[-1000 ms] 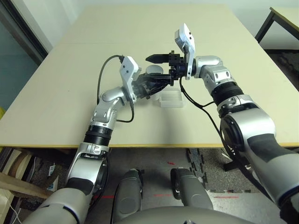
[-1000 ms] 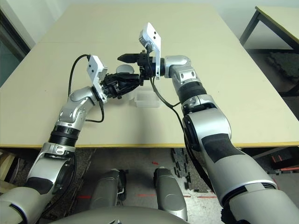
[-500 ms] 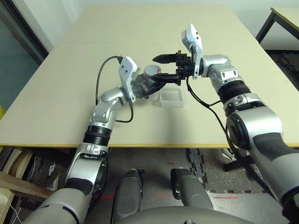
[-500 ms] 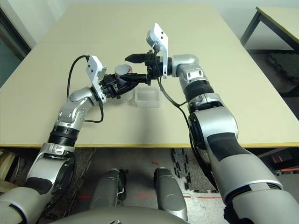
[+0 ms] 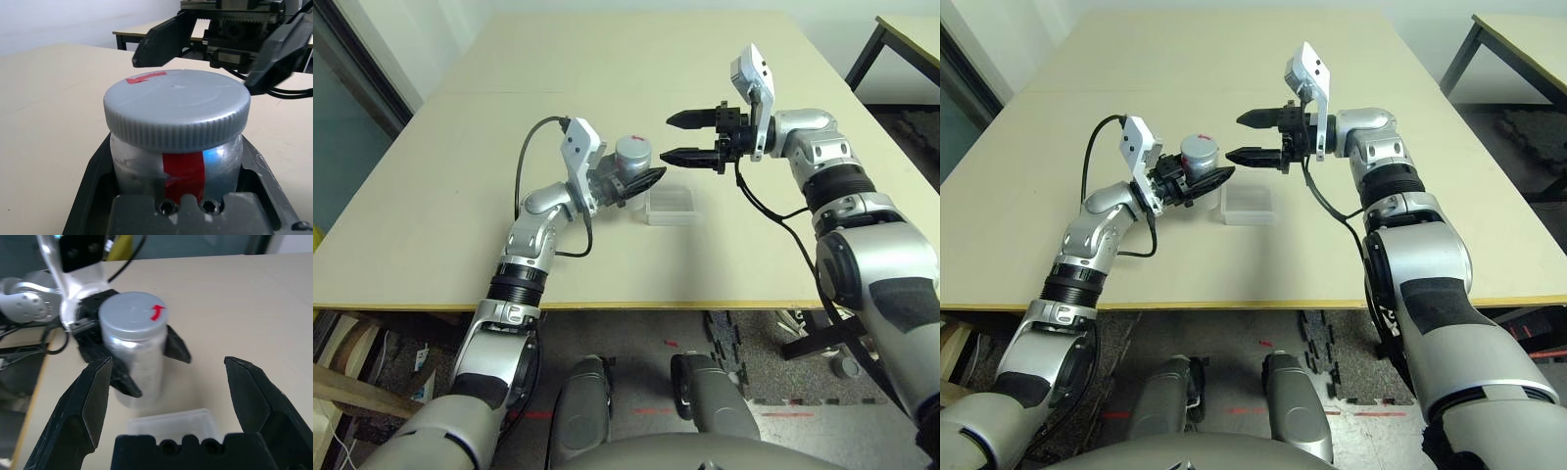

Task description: Pour the medicine from the bottle into the box.

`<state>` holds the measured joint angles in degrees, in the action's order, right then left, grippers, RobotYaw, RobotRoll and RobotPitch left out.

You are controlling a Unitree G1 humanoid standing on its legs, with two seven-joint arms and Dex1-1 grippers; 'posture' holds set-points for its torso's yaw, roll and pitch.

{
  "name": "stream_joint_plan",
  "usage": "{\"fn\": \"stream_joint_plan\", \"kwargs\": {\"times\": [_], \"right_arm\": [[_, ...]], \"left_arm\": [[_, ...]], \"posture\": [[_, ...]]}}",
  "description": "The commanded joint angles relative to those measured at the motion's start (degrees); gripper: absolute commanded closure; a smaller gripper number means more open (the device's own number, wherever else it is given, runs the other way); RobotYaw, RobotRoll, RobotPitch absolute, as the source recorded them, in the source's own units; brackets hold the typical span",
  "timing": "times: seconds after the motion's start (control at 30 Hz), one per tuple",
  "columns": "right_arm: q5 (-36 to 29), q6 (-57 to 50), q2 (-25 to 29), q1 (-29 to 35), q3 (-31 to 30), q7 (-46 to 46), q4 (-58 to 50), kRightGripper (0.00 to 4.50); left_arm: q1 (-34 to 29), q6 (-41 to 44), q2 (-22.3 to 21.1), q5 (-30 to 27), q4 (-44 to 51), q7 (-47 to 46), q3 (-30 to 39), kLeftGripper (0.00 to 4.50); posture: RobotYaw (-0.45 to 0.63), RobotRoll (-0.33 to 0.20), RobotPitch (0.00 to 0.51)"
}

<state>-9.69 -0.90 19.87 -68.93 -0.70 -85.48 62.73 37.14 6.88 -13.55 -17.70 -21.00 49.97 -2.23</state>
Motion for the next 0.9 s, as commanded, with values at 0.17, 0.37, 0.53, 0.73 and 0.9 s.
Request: {"fn": "stream_joint_plan", "kwargs": {"times": [0.17,0.37,0.53,0.73,0.9], "right_arm": [[-1.38,-1.31,-3.32,0.45,0.36,-0.01,-4.02,0.0],[-1.32,-0.13,-6.35,-0.12,0.68,3.15,-3.58,0.0],[-0.98,0.82,-8.2,-0.9,0.77,5.41,-2.44,0.0],[-0.48,2.31,-9.86,-1.89,0.74,8.03,-0.52,0.0],[0.35,4.03,-10.05,-2.62,0.78,11.17,1.69,0.0]], "left_arm": [[0.5,-0.65,0.34,0.45,-0.81,0.43,-0.48,1.84],[0.77,-0.73,0.78,0.59,-1.02,0.47,-0.71,1.84],[0.75,-0.66,0.9,0.55,-0.79,0.51,-0.71,1.84],[0.43,-0.3,1.0,0.44,0.1,0.47,-0.81,1.84],[0.06,0.05,0.9,0.29,0.85,0.54,-0.87,1.84]], "posture": [[-0.11,0.0,0.084],[-0.11,0.0,0.085],[-0.11,0.0,0.085],[-0.1,0.0,0.085],[-0.09,0.0,0.086]]}}
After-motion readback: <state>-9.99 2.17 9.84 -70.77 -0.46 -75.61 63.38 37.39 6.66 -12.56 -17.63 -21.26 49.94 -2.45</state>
